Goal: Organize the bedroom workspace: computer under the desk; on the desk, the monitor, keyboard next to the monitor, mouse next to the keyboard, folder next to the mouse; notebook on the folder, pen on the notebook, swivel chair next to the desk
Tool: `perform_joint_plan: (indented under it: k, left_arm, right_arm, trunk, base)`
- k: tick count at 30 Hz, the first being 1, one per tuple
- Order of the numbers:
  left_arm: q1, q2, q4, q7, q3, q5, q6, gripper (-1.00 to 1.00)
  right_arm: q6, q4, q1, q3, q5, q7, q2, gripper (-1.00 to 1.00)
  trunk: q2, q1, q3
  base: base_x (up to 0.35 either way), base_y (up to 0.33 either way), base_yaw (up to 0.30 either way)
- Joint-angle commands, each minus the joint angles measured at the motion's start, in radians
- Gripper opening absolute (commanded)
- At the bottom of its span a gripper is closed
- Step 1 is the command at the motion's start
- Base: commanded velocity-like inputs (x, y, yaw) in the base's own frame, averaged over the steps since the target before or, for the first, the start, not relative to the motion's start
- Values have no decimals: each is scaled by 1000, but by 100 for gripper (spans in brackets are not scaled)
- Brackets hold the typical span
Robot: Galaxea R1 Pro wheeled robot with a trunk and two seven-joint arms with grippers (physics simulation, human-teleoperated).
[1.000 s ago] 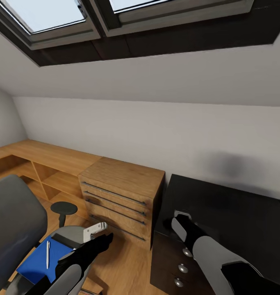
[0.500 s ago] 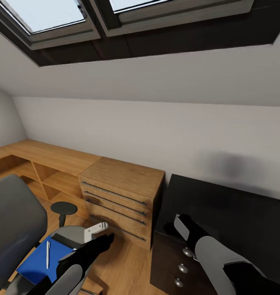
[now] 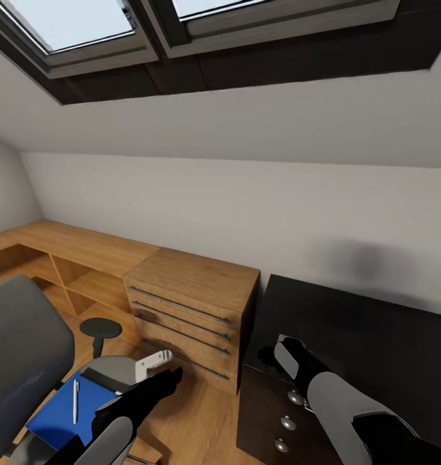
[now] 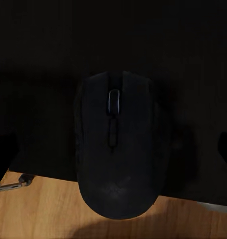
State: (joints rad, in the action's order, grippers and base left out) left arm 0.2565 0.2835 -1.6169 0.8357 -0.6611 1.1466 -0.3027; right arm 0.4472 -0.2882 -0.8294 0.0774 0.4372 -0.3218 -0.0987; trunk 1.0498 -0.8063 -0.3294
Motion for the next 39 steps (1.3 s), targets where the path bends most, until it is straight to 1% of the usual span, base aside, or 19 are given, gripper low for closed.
perform_joint_plan:
  k: [1, 11, 15, 23, 35, 39]
  left_arm:
    - [1, 1, -1, 6, -2, 4, -3, 100]
    - [1, -4, -1, 6, -2, 4, -3, 100]
    - [1, -6, -1, 8, -2, 4, -3, 100]
    - [1, -10, -1, 8, -2, 3, -3, 100]
    - [1, -10, -1, 10, -3, 2, -3, 100]
    - [1, -10, -1, 10, -3, 2, -3, 100]
  right_arm:
    - [0, -2, 0, 8, 10, -8, 1, 100]
    - [-7, -2, 0, 9, 9, -8, 1, 100]
    - [-7, -2, 0, 9, 9, -8, 1, 100]
    - [-7, -2, 0, 9, 8, -9, 1, 100]
    - [-7, -2, 0, 9, 8, -9, 1, 100]
    - [-7, -2, 0, 9, 8, -9, 1, 100]
  trunk:
    - [1, 0, -1]
    - [1, 0, -1]
    - [29, -15, -14]
    - [29, -15, -14]
    - [113, -61, -51]
    - [113, -61, -51]
  base:
    - [0, 0, 0]
    - [0, 0, 0]
    - [0, 0, 0]
    - [0, 0, 0]
    - [0, 0, 0]
    - [0, 0, 0]
